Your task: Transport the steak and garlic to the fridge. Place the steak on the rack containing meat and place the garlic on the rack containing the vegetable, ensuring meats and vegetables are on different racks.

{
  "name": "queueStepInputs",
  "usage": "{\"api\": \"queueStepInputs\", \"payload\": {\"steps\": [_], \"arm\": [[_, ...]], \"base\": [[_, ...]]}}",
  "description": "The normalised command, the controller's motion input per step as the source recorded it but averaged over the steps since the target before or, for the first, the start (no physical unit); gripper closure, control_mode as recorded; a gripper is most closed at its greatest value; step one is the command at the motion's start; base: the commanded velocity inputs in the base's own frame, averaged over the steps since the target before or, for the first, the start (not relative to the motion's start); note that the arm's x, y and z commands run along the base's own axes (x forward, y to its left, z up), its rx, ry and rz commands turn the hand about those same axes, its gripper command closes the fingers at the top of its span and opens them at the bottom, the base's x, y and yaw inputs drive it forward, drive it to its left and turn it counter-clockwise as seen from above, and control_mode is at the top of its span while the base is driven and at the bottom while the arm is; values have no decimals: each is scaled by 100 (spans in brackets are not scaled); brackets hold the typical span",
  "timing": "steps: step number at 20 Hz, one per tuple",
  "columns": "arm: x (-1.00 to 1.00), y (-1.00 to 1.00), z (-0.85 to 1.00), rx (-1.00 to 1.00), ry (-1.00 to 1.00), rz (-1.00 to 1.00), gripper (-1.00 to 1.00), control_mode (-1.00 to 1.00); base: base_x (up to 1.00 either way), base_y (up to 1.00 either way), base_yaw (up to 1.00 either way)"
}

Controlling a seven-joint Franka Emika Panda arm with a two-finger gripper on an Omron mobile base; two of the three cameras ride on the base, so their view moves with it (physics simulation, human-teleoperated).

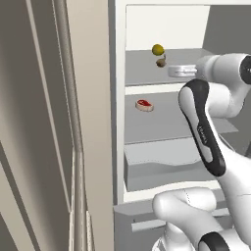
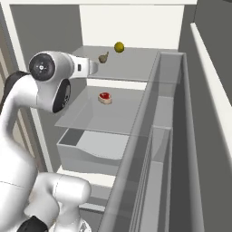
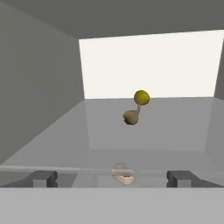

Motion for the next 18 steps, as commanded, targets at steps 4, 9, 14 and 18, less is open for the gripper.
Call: {"api": "queueStepInputs", "payload": {"steps": [4,9,14,18], "arm": [[-96,0,16,0,12,0,-100,-100],[-100,0,-5,-6,-4,0,-100,-100],[-95,0,0,-4,-12,0,-100,-100],[-55,23,19,-4,0,-6,-100,-100]], "base": [[0,0,0],[0,0,0],[0,0,0],[0,0,0]]}}
